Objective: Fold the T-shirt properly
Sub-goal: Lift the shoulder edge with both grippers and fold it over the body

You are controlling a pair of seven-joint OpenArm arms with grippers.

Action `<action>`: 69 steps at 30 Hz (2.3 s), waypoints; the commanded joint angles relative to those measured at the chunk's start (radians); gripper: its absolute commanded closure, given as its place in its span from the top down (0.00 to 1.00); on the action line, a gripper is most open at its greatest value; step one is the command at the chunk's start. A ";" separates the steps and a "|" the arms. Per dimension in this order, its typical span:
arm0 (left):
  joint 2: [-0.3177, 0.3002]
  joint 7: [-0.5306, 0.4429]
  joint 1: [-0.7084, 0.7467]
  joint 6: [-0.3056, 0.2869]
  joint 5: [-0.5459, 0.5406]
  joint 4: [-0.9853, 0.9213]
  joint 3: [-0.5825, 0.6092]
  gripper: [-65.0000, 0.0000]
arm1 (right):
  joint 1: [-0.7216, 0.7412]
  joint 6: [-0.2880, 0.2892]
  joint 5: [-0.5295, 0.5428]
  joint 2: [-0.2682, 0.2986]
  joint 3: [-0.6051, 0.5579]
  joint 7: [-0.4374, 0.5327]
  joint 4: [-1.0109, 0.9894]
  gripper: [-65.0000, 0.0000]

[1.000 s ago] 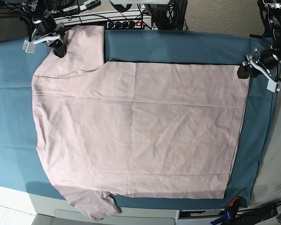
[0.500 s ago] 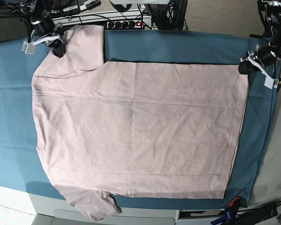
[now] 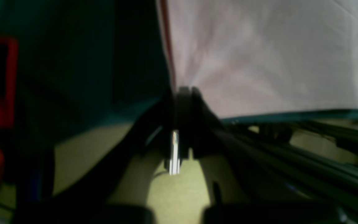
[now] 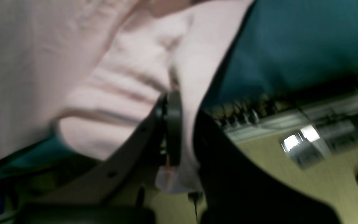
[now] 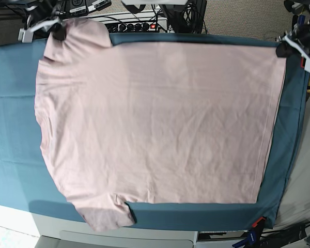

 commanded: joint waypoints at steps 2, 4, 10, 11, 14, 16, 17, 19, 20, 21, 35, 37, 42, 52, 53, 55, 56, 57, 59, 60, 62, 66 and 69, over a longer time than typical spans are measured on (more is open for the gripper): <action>-0.007 -0.003 0.034 -0.009 -0.032 0.013 -0.014 0.00 | -0.036 -0.004 0.003 0.013 0.024 0.013 0.010 0.00; 0.011 0.005 0.060 -0.010 -0.047 0.013 -0.014 0.00 | -0.055 -0.005 0.003 0.014 0.031 0.010 0.010 0.00; 0.074 0.023 0.105 -0.035 -0.077 0.013 -0.014 0.00 | -0.092 -0.001 0.007 0.020 0.034 -0.002 0.010 0.00; 0.082 0.024 0.111 -0.035 -0.086 0.013 -0.014 0.00 | -0.096 0.002 0.008 0.026 0.034 -0.006 0.010 0.00; 0.101 0.032 0.124 -0.035 -0.091 0.013 -0.014 0.00 | -0.104 0.023 0.012 0.050 0.034 -0.013 0.010 0.00; 0.106 0.033 0.140 -0.035 -0.098 0.013 -0.014 0.00 | -0.111 0.026 0.014 0.064 0.034 -0.019 0.010 0.00; 0.106 0.037 0.147 -0.043 -0.101 0.013 -0.014 0.00 | -0.115 0.026 0.014 0.072 0.034 -0.023 0.010 0.00; 0.106 0.042 0.165 -0.062 -0.114 0.014 -0.014 0.00 | -0.122 0.026 0.014 0.080 0.034 -0.030 0.010 0.00; 0.106 0.044 0.174 -0.061 -0.119 0.014 -0.014 0.00 | -0.126 0.026 0.014 0.080 0.034 -0.030 0.010 0.00; 0.107 0.048 0.180 -0.061 -0.124 0.014 -0.014 0.00 | -0.130 0.026 0.014 0.079 0.036 -0.032 0.010 0.00; 0.122 0.065 0.207 -0.084 -0.123 0.047 -0.014 0.00 | -0.144 0.026 0.072 0.075 0.076 -0.107 0.010 0.00; 0.122 0.065 0.230 -0.084 -0.119 0.094 -0.016 0.00 | -0.145 0.026 0.099 0.071 0.126 -0.132 0.010 0.00; 0.122 0.055 0.257 -0.084 -0.104 0.208 -0.055 0.00 | -0.149 0.067 0.180 0.074 0.246 -0.138 0.010 0.00; 0.119 0.027 0.164 -0.083 -0.070 0.287 -0.074 0.00 | -0.076 0.180 0.382 0.074 0.246 -0.187 0.010 0.00; 0.119 0.021 0.148 -0.083 -0.070 0.287 -0.074 0.00 | -0.055 0.180 0.386 0.074 0.246 -0.187 0.010 0.00; 0.119 0.012 0.117 -0.083 -0.069 0.287 -0.072 0.00 | -0.005 0.180 0.385 0.074 0.246 -0.187 0.010 0.00; 0.119 0.009 0.101 -0.083 -0.070 0.287 -0.071 0.00 | 0.024 0.182 0.384 0.074 0.246 -0.187 0.010 0.00; 0.119 0.009 0.084 -0.083 -0.069 0.287 -0.068 0.00 | 0.053 0.184 0.380 0.074 0.246 -0.186 0.010 0.00; 0.115 0.005 0.055 -0.083 -0.058 0.287 -0.055 0.00 | 0.116 0.189 0.364 0.074 0.246 -0.186 0.010 0.00; 0.114 0.000 0.043 -0.083 -0.051 0.287 -0.045 0.00 | 0.148 0.189 0.360 0.074 0.246 -0.187 0.010 0.00; 0.114 -0.008 0.018 -0.083 -0.038 0.287 -0.027 0.00 | 0.208 0.189 0.352 0.074 0.246 -0.186 0.010 0.00; 0.113 -0.036 -0.038 -0.059 0.008 0.287 -0.019 0.00 | 0.312 0.189 0.269 0.074 0.240 -0.154 0.010 0.00; 0.113 -0.050 -0.079 -0.056 0.032 0.287 -0.019 0.00 | 0.377 0.189 0.193 0.074 0.203 -0.108 0.010 0.00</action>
